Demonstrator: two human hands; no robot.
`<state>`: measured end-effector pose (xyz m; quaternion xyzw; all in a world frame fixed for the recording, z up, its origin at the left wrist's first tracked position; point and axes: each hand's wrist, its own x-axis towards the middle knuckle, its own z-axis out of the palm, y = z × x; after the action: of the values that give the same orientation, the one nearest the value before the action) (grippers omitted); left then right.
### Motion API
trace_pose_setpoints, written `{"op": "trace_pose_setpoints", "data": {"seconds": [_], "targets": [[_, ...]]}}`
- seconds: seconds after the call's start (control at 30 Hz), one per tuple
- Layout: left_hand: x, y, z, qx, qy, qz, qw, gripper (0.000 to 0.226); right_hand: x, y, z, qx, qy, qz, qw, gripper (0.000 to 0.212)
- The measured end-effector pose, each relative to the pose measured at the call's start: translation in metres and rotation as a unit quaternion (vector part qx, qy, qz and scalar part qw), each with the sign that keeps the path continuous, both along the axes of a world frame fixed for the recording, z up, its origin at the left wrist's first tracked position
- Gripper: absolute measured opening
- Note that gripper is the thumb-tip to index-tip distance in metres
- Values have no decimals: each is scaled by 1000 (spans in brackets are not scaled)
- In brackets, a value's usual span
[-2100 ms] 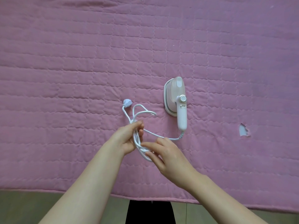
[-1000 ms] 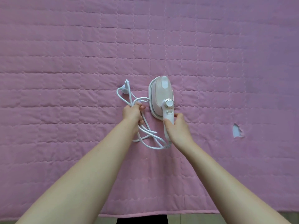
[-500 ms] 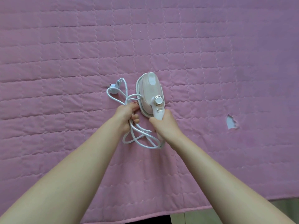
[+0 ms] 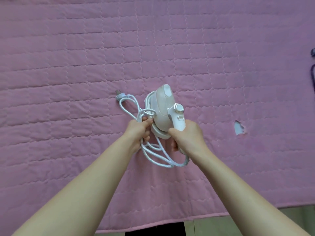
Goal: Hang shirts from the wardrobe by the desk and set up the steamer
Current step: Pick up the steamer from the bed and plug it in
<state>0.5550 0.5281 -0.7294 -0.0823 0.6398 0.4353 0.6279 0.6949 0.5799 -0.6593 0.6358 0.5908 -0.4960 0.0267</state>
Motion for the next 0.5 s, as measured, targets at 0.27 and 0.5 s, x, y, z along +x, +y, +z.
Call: {"op": "trace_pose_setpoints", "data": {"seconds": [0.27,0.5], "targets": [[19,-42,61,21,-35,61,997,26,24,-34,58,43,9,10,999,16],[28,-69,146,56,22,83,995,23,32,-55,140,78,52,34,995,11]]}}
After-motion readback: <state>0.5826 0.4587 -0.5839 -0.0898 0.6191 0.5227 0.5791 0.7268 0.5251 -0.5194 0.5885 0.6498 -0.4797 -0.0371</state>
